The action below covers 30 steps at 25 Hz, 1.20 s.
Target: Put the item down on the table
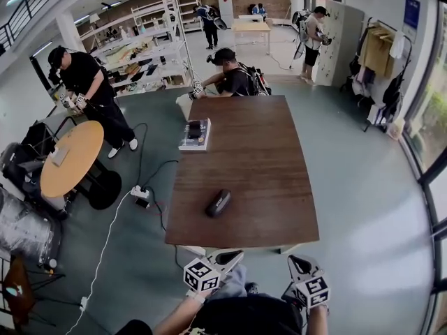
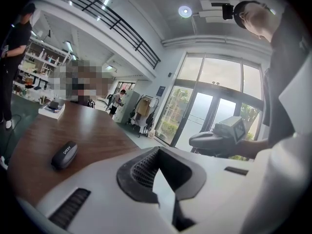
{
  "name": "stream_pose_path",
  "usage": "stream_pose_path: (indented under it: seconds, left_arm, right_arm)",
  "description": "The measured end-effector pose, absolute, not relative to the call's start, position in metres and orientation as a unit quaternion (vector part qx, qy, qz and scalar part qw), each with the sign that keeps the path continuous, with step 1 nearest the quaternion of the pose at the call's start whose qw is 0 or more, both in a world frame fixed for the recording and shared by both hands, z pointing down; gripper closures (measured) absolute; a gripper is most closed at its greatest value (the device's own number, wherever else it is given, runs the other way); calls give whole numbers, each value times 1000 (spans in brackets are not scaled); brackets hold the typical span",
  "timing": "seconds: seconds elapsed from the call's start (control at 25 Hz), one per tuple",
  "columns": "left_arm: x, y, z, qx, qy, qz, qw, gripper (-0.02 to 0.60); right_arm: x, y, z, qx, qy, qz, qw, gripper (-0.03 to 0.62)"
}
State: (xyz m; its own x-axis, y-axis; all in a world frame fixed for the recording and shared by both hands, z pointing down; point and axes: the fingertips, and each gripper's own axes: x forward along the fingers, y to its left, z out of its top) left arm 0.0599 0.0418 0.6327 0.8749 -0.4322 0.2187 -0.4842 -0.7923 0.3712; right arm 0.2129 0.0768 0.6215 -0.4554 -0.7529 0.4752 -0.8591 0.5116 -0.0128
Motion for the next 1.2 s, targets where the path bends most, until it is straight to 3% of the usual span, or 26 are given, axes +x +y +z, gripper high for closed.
stream_pose_path:
  seconds: [1.2]
  left_arm:
    - [66,72,642,950,-216,75,213,575]
  right_arm:
    - [260,94,614,534,-818,93,191,605]
